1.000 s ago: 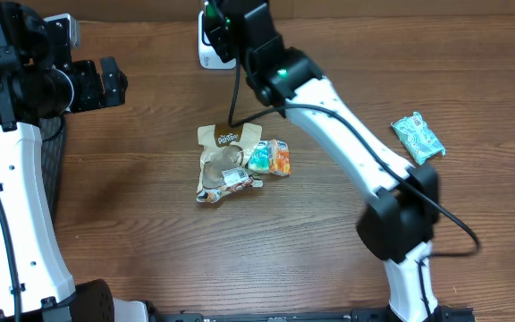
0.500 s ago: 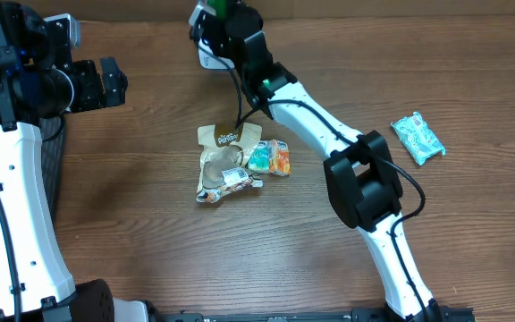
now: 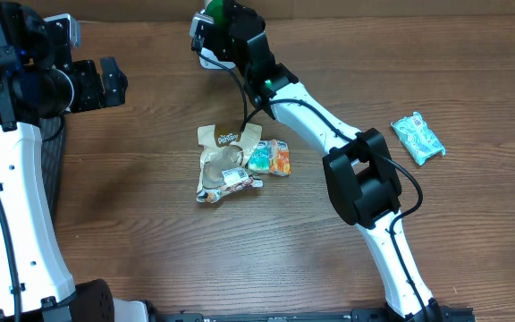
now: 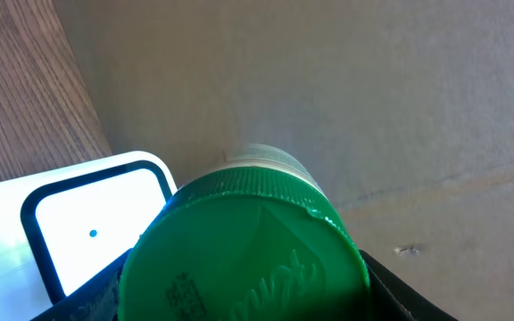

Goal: Scan the item barcode
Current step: 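Lift the jar and hold it in front of the scanner, then carry the jar to the right and set it down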

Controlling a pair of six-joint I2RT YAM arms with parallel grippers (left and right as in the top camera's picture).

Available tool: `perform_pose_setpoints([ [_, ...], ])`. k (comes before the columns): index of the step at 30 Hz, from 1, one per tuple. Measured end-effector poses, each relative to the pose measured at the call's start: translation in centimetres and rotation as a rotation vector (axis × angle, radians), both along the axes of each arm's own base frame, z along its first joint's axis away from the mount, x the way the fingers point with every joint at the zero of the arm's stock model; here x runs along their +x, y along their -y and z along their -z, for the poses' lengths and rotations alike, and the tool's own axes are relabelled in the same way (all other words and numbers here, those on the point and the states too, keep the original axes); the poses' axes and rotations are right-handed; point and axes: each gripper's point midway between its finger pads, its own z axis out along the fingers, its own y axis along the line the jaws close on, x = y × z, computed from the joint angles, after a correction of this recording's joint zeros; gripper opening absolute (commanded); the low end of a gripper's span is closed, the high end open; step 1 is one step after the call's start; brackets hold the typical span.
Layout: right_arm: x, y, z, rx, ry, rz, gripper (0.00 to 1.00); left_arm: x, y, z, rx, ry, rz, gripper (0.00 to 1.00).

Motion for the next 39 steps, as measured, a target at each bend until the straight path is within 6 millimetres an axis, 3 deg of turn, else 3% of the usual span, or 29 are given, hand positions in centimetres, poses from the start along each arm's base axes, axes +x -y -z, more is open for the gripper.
perform_pose_setpoints([
  [16,0.1,0.0,-0.2,-0.012,0.020,-0.004,0.34,0.0,0.0,0.0,0.000,0.000,0.000,1.00],
  [19,0.0,0.1,0.5,0.073,-0.045,0.019,0.34,0.0,0.0,0.0,0.000,0.000,0.000,1.00],
  [22,-1.2,0.7,2.0,0.187,-0.219,0.077,0.38,0.0,0.0,0.0,0.000,0.000,0.000,1.00],
  [24,-2.4,1.3,1.9,0.261,-0.330,0.124,0.38,0.0,0.0,0.0,0.000,0.000,0.000,1.00],
  [26,-4.2,2.3,0.3,0.352,-0.437,0.182,0.32,0.0,0.0,0.0,0.000,0.000,0.000,1.00],
  [29,-7.7,3.9,-4.7,0.482,-0.549,0.241,0.32,0.0,0.0,0.0,0.000,-0.001,0.001,1.00],
  [31,-11.1,5.6,-10.3,0.582,-0.590,0.258,0.32,0.0,0.0,0.0,0.000,0.000,0.000,1.00],
  [33,-14.5,7.4,-13.8,0.643,-0.643,0.290,0.33,0.0,0.0,0.0,0.000,0.000,0.000,1.00],
  [36,-19.0,10.9,-14.1,0.646,-0.774,0.401,0.33,0.0,0.0,0.0,0.000,0.000,0.000,1.00],
  [39,-20.5,14.2,-11.8,0.638,-0.881,0.545,0.38,0.0,0.0,0.0,0.000,0.000,0.000,1.00],
])
